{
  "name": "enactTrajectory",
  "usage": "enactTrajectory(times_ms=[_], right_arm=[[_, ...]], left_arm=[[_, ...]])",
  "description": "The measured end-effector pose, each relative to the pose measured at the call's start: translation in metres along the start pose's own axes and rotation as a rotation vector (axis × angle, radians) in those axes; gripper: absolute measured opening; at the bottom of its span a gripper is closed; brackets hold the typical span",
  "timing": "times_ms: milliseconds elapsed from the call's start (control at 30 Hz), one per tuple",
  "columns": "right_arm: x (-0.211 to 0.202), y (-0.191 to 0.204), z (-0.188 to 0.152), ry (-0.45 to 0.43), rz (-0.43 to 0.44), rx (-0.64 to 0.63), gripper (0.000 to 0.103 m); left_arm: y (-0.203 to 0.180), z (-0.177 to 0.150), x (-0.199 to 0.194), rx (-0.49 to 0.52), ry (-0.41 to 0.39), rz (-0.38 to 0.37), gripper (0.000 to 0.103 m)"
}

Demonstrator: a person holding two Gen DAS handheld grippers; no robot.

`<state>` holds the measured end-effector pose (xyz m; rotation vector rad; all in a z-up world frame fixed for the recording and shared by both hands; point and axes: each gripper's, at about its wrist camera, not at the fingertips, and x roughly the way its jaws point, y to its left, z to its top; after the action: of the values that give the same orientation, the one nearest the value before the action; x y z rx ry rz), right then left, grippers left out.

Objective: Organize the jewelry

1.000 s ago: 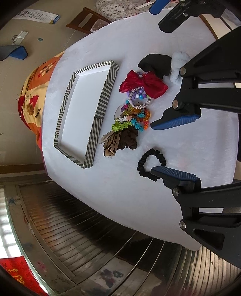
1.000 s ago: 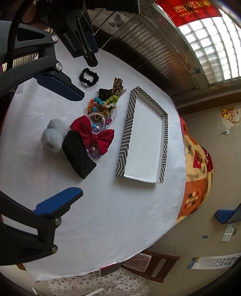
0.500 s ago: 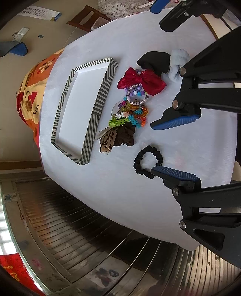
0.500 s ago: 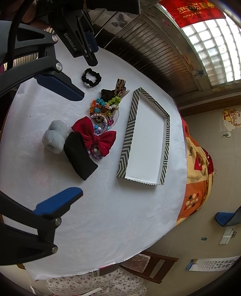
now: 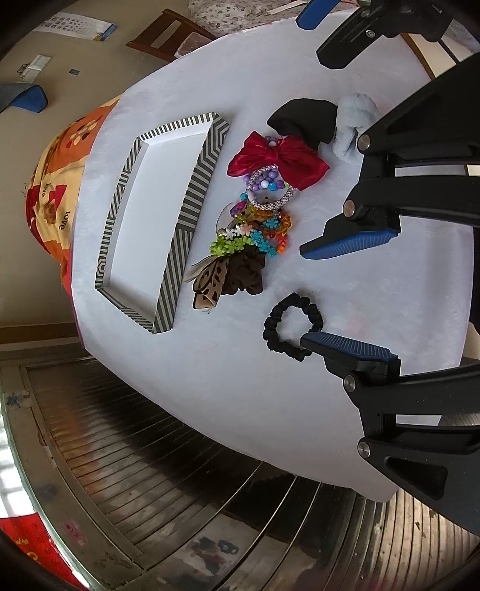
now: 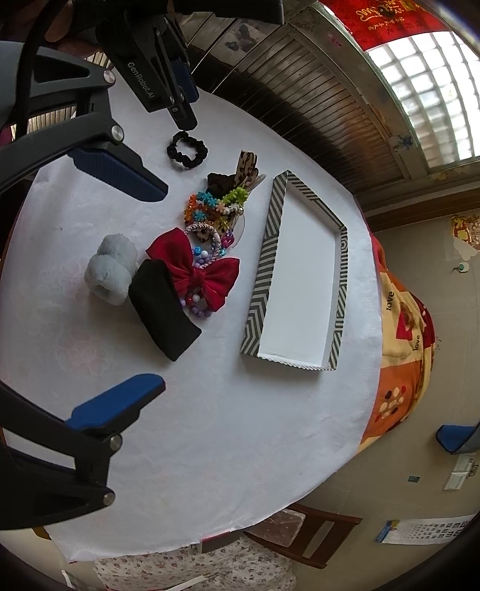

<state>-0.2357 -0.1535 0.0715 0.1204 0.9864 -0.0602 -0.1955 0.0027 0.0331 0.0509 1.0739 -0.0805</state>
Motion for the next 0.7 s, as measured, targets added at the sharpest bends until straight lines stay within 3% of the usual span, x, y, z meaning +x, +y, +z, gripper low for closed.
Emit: enactTrajectory(times_ms=[700], right_arm=[[0.0032, -0.0011, -0.0004, 0.006, 0.006, 0.001, 0.097]], left_arm=[[-0.0043, -0.0001, 0.0013, 0.007, 0.004, 0.004, 0.031]])
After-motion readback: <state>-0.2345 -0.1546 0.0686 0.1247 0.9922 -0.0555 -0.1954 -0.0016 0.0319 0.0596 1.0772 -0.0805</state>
